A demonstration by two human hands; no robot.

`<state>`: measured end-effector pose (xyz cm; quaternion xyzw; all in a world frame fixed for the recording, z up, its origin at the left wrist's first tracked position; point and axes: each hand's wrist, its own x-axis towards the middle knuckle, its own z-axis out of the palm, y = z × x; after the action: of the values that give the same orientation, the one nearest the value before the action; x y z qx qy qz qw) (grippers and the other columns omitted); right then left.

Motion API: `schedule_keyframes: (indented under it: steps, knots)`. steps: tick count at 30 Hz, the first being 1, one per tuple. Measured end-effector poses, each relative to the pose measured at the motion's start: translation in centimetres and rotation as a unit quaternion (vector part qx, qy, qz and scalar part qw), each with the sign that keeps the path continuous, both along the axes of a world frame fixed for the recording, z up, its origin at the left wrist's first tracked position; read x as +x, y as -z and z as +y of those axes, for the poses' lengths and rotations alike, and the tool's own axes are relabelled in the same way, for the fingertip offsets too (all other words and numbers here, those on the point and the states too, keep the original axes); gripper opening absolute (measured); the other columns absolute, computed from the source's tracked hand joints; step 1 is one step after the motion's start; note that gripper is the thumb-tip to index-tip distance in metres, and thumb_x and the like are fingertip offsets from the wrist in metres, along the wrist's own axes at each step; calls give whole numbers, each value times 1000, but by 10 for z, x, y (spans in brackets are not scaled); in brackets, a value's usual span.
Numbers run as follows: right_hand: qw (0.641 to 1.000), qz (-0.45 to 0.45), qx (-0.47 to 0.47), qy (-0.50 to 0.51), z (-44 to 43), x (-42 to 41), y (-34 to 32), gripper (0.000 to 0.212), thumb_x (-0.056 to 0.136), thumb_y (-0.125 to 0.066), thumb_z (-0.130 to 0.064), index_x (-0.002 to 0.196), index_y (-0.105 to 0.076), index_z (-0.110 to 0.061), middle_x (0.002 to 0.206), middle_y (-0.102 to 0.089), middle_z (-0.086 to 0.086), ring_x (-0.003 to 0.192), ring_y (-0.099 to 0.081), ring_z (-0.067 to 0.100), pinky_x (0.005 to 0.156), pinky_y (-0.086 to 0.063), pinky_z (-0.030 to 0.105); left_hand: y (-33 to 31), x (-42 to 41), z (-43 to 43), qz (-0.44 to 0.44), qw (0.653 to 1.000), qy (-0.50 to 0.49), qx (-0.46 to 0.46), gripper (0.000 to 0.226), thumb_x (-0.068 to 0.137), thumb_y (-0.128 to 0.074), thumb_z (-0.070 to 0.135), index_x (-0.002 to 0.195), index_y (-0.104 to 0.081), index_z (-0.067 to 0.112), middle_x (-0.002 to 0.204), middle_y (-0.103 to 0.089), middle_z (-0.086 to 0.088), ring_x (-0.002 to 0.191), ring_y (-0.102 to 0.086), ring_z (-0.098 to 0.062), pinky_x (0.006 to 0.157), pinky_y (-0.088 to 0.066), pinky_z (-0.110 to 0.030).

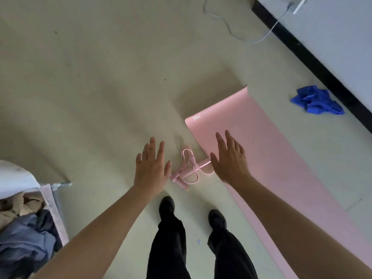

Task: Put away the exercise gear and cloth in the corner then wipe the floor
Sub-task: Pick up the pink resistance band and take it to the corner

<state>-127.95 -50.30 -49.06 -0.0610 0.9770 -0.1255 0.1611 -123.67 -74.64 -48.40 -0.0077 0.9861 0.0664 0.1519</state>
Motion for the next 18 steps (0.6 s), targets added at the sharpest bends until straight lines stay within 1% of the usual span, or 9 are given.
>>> schedule_keyframes:
  steps: [1, 3, 5, 10, 13, 15, 18]
  knots:
    - [1000, -14, 7, 14, -4, -2, 26, 70, 103, -40, -44, 159, -8, -18, 166, -5, 14, 151, -18, 32, 121, -18, 43, 29, -9, -5, -21, 1000, 8, 2, 68, 98, -48, 40, 155, -25, 9, 161, -17, -24, 141, -34, -42, 107, -38, -56]
    - [998, -54, 21, 33, -13, -1, 84, 70, 103, -40, -45, 159, -7, -20, 166, -4, 14, 151, -17, 32, 121, -17, 43, 94, -20, -14, -57, 998, 40, -6, 69, 100, -41, 42, 157, -15, 11, 163, -7, -22, 146, -25, -40, 112, -32, -54]
    - [994, -97, 35, 36, -22, 4, 149, 70, 103, -40, -44, 159, -6, -21, 167, -3, 13, 151, -15, 32, 121, -17, 42, 165, -24, -21, -79, 995, 67, -6, 69, 101, -37, 41, 158, -9, 12, 164, -1, -20, 149, -19, -38, 114, -29, -54]
    - [985, -164, 37, 42, -43, 20, 333, 73, 101, -46, -41, 159, -7, -19, 165, -6, 15, 149, -19, 34, 116, -27, 45, 353, -10, -29, -113, 992, 55, 28, 72, 99, -49, 34, 157, -15, 8, 163, -7, -21, 148, -20, -38, 115, -31, -51]
    - [982, -181, 33, 30, -53, 32, 436, 73, 101, -46, -39, 159, -5, -22, 165, -5, 15, 149, -19, 35, 114, -30, 47, 458, 8, -32, -142, 987, 73, 16, 76, 96, -55, 30, 157, -13, 8, 163, -6, -22, 149, -14, -39, 115, -30, -50]
    - [982, -185, 27, 23, -57, 38, 491, 74, 101, -47, -38, 160, -4, -25, 165, -6, 16, 148, -19, 36, 113, -32, 49, 514, 20, -30, -162, 983, 84, 3, 83, 92, -60, 28, 157, -11, 11, 163, -4, -22, 150, -9, -40, 114, -30, -51]
    - [982, -181, 17, 44, -59, 44, 556, 80, 99, -51, -38, 159, 0, -30, 165, -5, 16, 147, -20, 38, 108, -37, 52, 584, 37, -25, -177, 979, 102, -11, 96, 87, -67, 26, 158, -3, 18, 163, -2, -23, 150, -5, -42, 115, -27, -51]
